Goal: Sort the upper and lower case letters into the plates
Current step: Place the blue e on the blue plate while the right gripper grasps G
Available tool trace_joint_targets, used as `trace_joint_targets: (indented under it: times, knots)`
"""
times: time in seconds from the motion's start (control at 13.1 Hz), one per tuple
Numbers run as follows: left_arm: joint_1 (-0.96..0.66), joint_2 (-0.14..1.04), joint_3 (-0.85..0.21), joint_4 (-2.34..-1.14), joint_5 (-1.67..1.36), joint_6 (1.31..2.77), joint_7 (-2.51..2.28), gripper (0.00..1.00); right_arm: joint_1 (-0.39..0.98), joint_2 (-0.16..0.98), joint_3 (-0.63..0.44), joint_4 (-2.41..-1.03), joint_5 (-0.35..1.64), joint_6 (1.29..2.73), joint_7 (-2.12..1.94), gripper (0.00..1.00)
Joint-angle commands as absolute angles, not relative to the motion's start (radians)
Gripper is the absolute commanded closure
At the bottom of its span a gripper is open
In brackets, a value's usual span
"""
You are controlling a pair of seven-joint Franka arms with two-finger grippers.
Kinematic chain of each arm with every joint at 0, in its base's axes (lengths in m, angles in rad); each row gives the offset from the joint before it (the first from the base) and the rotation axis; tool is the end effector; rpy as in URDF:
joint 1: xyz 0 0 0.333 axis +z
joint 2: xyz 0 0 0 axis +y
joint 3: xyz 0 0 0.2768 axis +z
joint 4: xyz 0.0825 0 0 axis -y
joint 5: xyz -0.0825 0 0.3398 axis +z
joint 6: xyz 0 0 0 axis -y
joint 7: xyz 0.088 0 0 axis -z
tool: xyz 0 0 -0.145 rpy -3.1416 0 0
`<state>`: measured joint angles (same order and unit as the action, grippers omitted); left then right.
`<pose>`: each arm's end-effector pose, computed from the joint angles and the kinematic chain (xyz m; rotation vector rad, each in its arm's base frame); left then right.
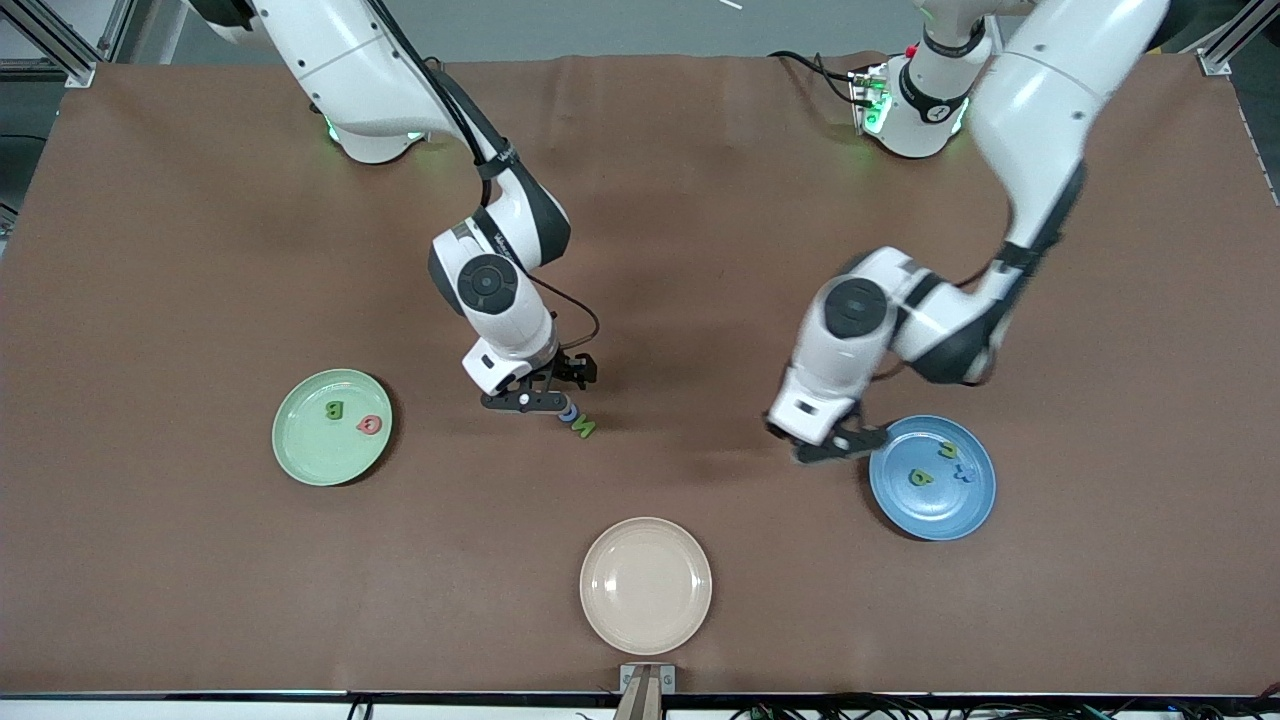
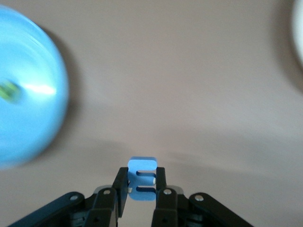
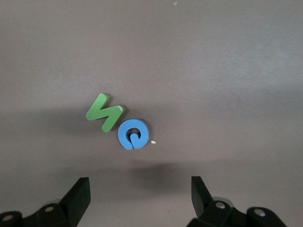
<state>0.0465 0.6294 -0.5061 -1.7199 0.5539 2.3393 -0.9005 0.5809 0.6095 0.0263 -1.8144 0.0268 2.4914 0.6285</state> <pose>0.5816 -0.2382 0.2239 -3.0856 -0.2537 -0.2409 0.5004 0.3477 0.1724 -3.0751 0.0728 -0.0564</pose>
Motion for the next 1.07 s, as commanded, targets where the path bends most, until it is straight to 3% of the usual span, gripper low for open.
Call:
trace_joint_targets:
  times: [0.0, 0.31, 0.38, 0.46, 0.53, 0.76, 0.99]
  knots:
    - [0.167, 0.629, -0.518, -1.736, 0.565, 2.330, -0.711, 0.99, 0.594, 0.659, 0.011, -1.763, -0.073, 2.502, 0.698, 0.09]
    - [0.274, 0.667, -0.515, -1.718, 0.560, 2.333, -0.467, 0.98, 0.595, 0.693, 0.011, -1.723, -0.132, 2.505, 0.721, 0.17]
    - [0.294, 0.679, -0.515, -1.717, 0.560, 2.333, -0.431, 0.92, 0.595, 0.699, 0.011, -1.717, -0.144, 2.505, 0.721, 0.18]
    - [0.299, 0.683, -0.515, -1.717, 0.560, 2.333, -0.423, 0.56, 0.597, 0.706, 0.011, -1.712, -0.149, 2.510, 0.721, 0.19]
    - [0.305, 0.680, -0.515, -1.720, 0.558, 2.333, -0.428, 0.01, 0.597, 0.712, 0.011, -1.710, -0.149, 2.526, 0.721, 0.19]
    - [0.313, 0.605, -0.526, -1.720, 0.558, 2.300, -0.426, 0.00, 0.597, 0.722, 0.011, -1.712, -0.155, 2.542, 0.721, 0.22]
    - [0.318, 0.500, -0.555, -1.654, 0.549, 2.150, -0.423, 0.00, 0.595, 0.723, 0.011, -1.712, -0.169, 2.542, 0.721, 0.28]
